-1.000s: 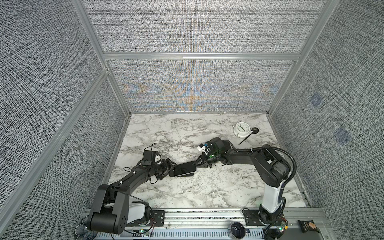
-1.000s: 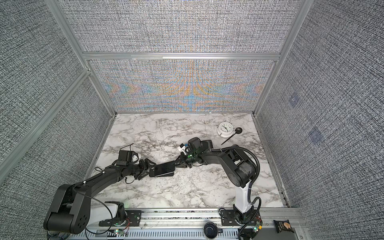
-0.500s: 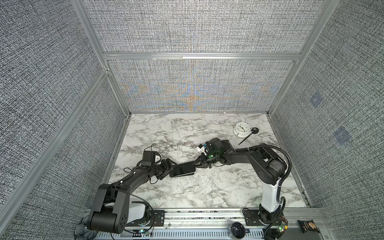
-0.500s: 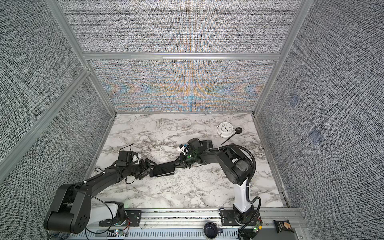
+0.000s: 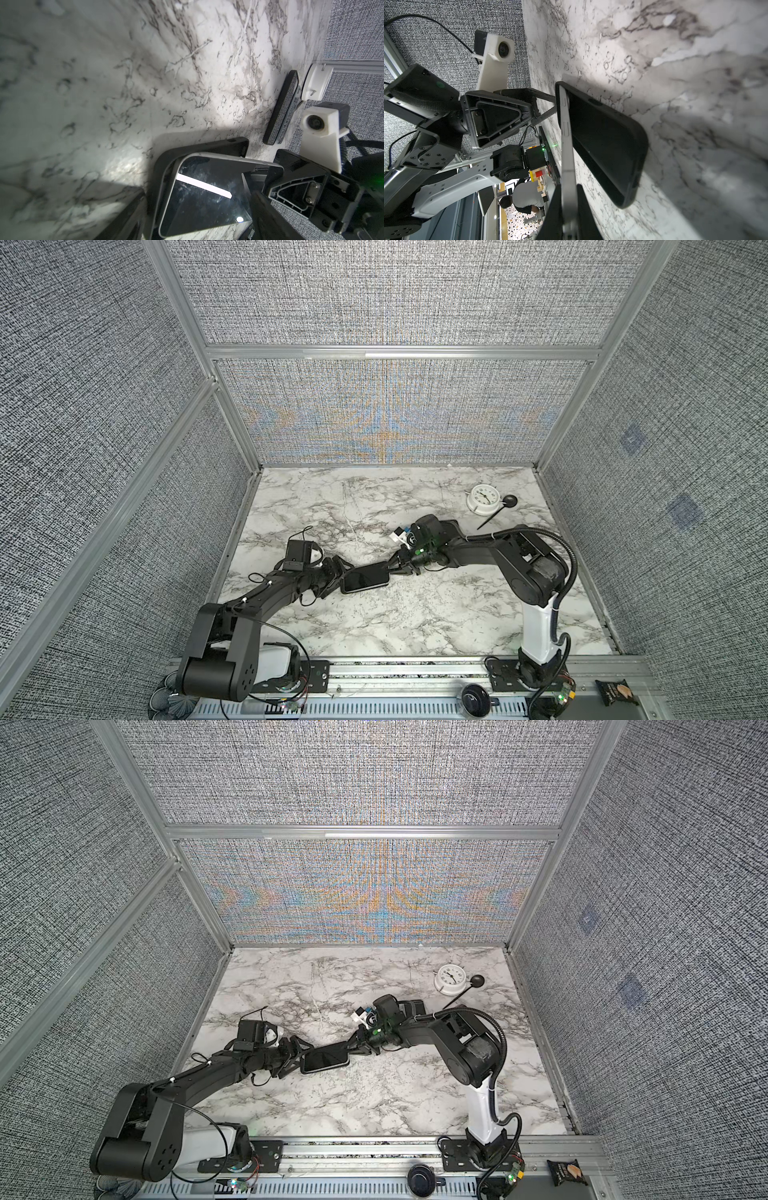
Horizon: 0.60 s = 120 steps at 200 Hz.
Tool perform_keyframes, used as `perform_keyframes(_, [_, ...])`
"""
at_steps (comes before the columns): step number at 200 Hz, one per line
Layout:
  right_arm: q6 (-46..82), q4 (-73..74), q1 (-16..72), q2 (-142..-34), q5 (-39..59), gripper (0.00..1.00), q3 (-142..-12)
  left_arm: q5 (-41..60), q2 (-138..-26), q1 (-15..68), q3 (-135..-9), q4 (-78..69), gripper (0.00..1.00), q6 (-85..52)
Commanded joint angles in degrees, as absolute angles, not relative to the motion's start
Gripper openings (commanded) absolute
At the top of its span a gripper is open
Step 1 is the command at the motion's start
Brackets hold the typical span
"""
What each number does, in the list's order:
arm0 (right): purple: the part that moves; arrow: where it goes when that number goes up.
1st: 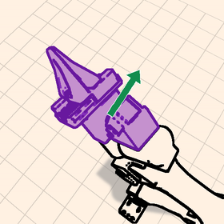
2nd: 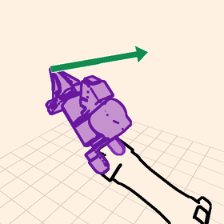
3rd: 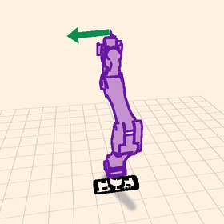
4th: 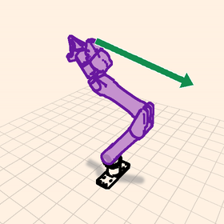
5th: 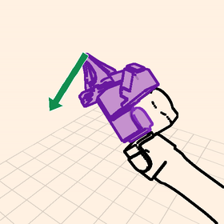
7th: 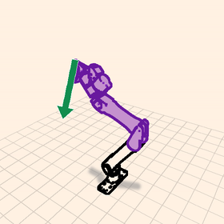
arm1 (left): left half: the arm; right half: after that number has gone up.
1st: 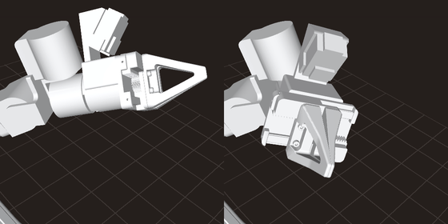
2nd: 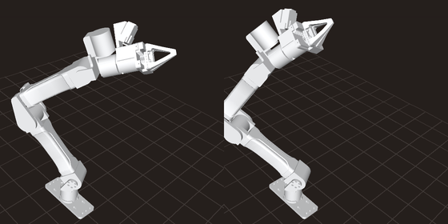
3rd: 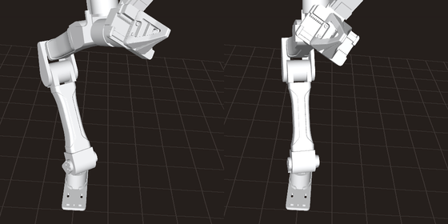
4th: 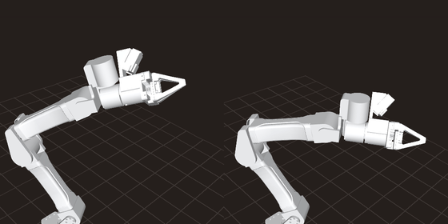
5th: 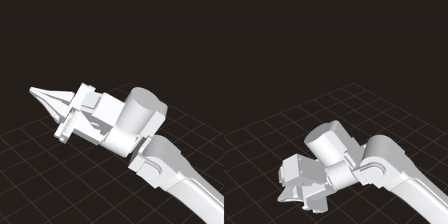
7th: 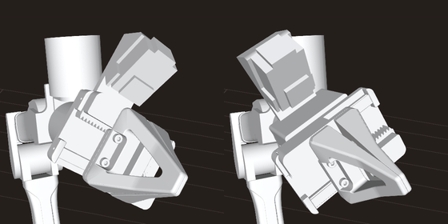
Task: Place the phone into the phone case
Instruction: 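Lower the phone into the case with the right gripper while the left holds it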
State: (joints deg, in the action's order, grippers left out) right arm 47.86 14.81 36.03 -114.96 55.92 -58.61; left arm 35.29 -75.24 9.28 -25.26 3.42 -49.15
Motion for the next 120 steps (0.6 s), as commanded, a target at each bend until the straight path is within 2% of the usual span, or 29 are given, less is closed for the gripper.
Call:
perform_keyframes(1, [47.3, 12.6, 36.1, -115.2, 55.0, 0.03, -58.8, 35.1, -75.5, 9.4, -25.6, 4.3, 0.79, -48.8])
perform_keyframes(120, [42.6, 5.4, 36.0, -115.6, 55.2, 0.05, -59.6, 35.4, -79.5, 9.4, -30.3, 6.8, 0.79, -45.2])
